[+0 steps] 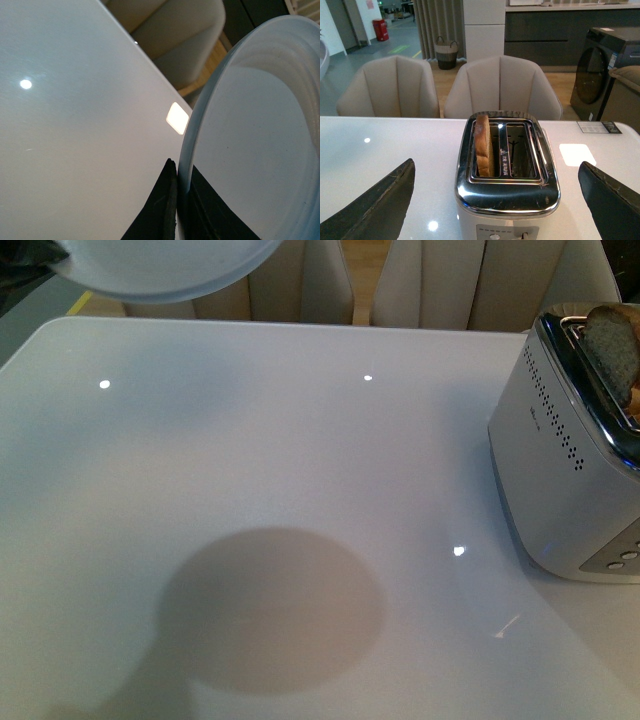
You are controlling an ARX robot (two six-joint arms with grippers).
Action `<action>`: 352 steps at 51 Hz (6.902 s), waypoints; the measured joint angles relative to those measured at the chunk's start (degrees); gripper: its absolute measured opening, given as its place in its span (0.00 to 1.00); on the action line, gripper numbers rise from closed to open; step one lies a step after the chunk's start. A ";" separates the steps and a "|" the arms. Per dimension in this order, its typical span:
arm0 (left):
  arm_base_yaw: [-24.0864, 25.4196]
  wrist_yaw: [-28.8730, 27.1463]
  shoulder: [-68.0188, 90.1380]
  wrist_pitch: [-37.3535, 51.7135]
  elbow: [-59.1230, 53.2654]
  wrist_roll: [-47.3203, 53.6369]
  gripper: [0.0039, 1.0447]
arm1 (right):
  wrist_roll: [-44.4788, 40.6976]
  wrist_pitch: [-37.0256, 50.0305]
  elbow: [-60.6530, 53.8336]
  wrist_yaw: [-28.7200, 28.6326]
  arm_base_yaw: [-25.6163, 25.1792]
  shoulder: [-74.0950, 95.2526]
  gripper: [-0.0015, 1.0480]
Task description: Left arm holds plate, right arm toasts bread
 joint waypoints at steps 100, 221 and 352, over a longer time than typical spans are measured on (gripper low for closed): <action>16.41 8.35 41.59 15.37 -1.36 14.16 0.03 | 0.00 0.00 0.00 -0.02 0.00 0.00 0.91; 6.36 -5.29 -33.75 28.37 -38.91 49.16 0.03 | 0.00 -0.02 0.00 -0.02 0.00 -0.04 0.91; 6.36 -5.31 -96.00 -28.17 -43.34 49.81 0.93 | 0.00 -0.02 0.00 0.00 0.00 -0.04 0.91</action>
